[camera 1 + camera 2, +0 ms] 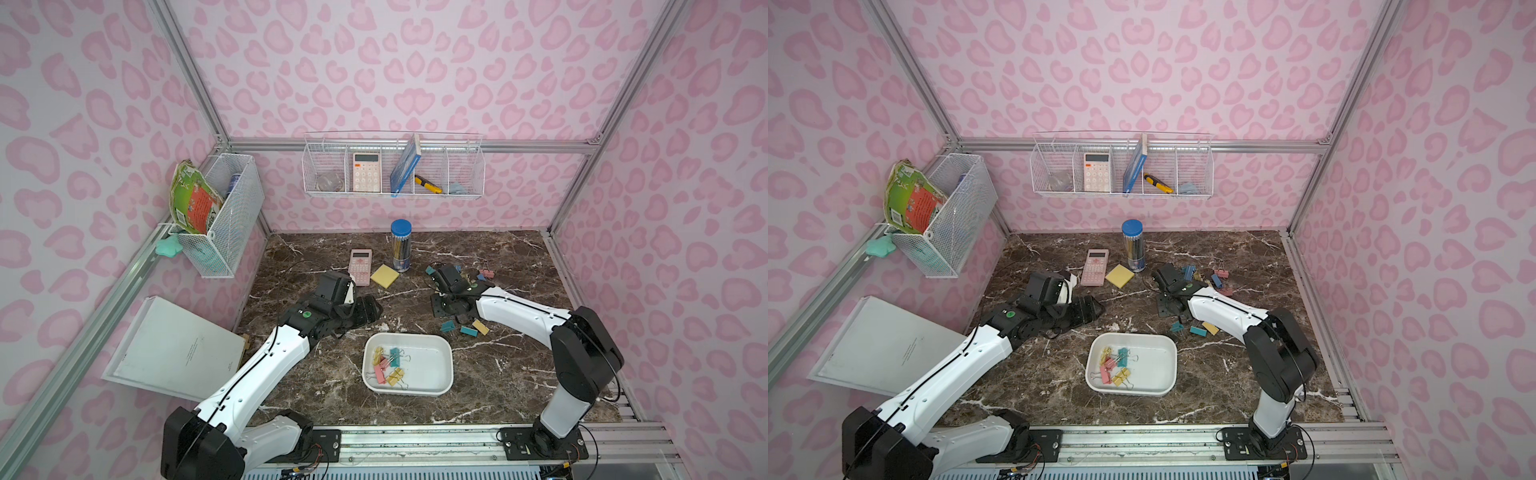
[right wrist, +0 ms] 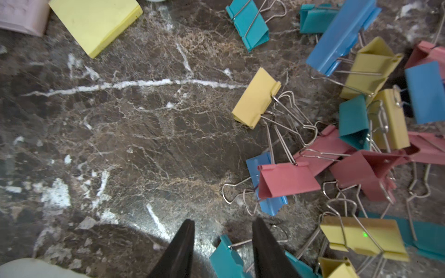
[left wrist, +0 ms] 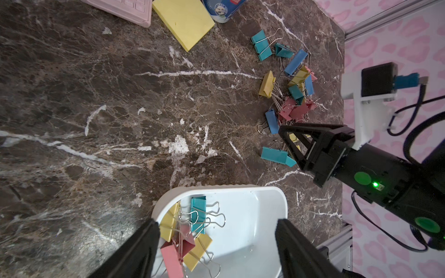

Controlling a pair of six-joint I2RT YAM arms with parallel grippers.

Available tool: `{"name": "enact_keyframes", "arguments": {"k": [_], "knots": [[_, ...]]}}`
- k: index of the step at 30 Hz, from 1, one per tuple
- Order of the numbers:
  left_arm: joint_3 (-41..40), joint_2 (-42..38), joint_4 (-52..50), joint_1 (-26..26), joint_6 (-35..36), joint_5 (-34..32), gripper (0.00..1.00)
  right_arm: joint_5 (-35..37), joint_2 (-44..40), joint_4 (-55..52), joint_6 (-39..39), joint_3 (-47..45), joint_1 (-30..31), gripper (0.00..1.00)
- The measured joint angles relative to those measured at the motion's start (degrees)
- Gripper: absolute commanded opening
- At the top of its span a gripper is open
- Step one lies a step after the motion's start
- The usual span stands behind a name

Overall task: Put the binder clips in the storage box
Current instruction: Pick up the binder clip at the center of the board.

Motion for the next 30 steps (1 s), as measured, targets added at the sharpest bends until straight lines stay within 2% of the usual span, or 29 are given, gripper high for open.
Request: {"name": "enact_keyframes", "arguments": {"k": [4, 8, 11, 17, 18, 24, 30], "knots": [[-0.46, -0.57, -0.46, 0.00, 0.28, -0.20, 0.96, 4.07, 3.45, -2.40, -1.49, 2.47, 0.94, 0.42], [-0.66, -1.29, -1.29, 0.00, 1.11, -0.81, 0.97, 7.26, 5.66, -3.45, -2.86, 3.93, 1.14, 0.41], [-0.79, -1.33, -1.55, 0.00, 1.36, -1.18, 0.97, 9.07, 7.06, -4.37, -3.63, 4.33, 1.27, 0.30], [-0.72, -0.94, -1.40, 0.00, 2.73, -0.24, 0.96, 11.10, 7.78, -4.11, -5.03, 4.11, 1.57, 0.02], [-0.63, -0.94, -1.38, 0.00, 2.93, 0.13, 0.96, 12.48, 7.63, -3.87, -5.11, 4.11, 1.62, 0.00], [1.97, -0.20, -2.45, -0.63, 5.81, 0.17, 0.96, 10.34, 4.28, -2.82, -4.70, 2.27, 1.75, 0.00], [9.66, 3.63, -9.25, -7.76, 10.71, -12.11, 0.96, 4.42, -5.81, 2.95, -2.10, -2.64, 0.09, 0.00]]}}
